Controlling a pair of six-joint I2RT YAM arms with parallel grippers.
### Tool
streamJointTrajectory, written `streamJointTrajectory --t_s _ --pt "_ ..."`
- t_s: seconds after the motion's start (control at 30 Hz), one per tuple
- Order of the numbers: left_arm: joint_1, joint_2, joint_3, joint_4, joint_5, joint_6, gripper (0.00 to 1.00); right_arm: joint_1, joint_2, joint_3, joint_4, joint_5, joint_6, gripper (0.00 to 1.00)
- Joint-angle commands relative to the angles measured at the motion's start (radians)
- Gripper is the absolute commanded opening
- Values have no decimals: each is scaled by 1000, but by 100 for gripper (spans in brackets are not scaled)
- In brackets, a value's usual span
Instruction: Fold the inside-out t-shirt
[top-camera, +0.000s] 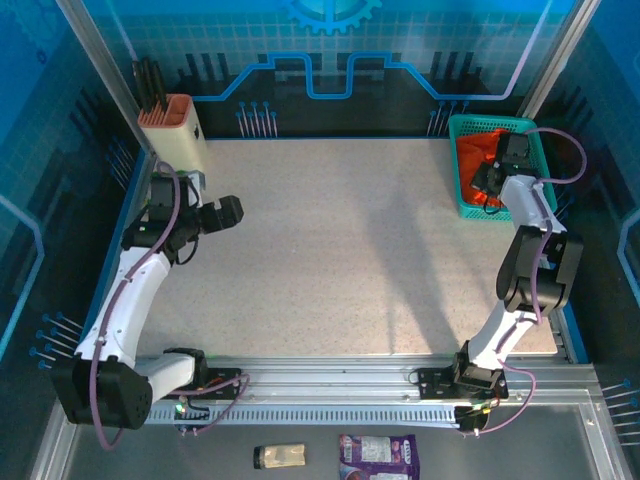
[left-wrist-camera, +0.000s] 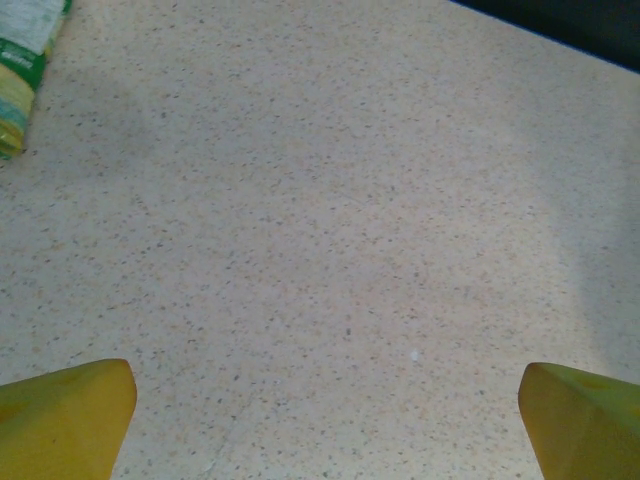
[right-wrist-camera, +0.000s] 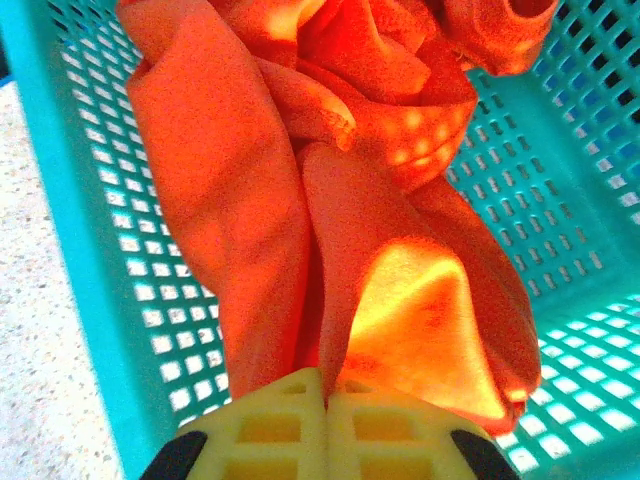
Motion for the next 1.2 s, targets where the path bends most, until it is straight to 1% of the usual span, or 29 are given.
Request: streamJointTrajectory --t_s 0.0,0.1,0.23,0.33,0.43,0.57,0.73,0.83,0.9,1.0,1.1,1.17 --pt "-4 2 39 30 87 -20 99 54 -157 55 -53 33 -9 0" --pt "-4 23 67 50 137 -44 99 96 -260 86 -94 14 -9 0" --pt "-9 35 90 88 182 -67 99 161 -371 173 -170 -46 -8 0" --pt "-15 35 81 143 212 -93 99 242 -412 265 -233 -75 -22 0" --pt "-29 38 70 197 231 -122 99 324 -432 345 -261 -153 -1 0" --pt "-62 47 67 243 231 -138 99 484 -420 467 -262 -219 19 0" --pt "-111 64 72 255 222 -143 98 679 -347 650 -253 -283 31 0" --pt "-135 61 67 259 200 -137 98 775 -293 763 -255 -297 28 0" --pt "-142 56 65 255 179 -135 98 817 -263 824 -257 -302 26 0" --pt "-144 37 63 242 135 -135 98 835 -244 856 -254 -280 21 0" --pt "-144 22 65 215 78 -126 98 830 -267 781 -256 -135 -16 0" --pt "-144 19 69 198 58 -119 97 810 -295 679 -251 -32 -31 0"
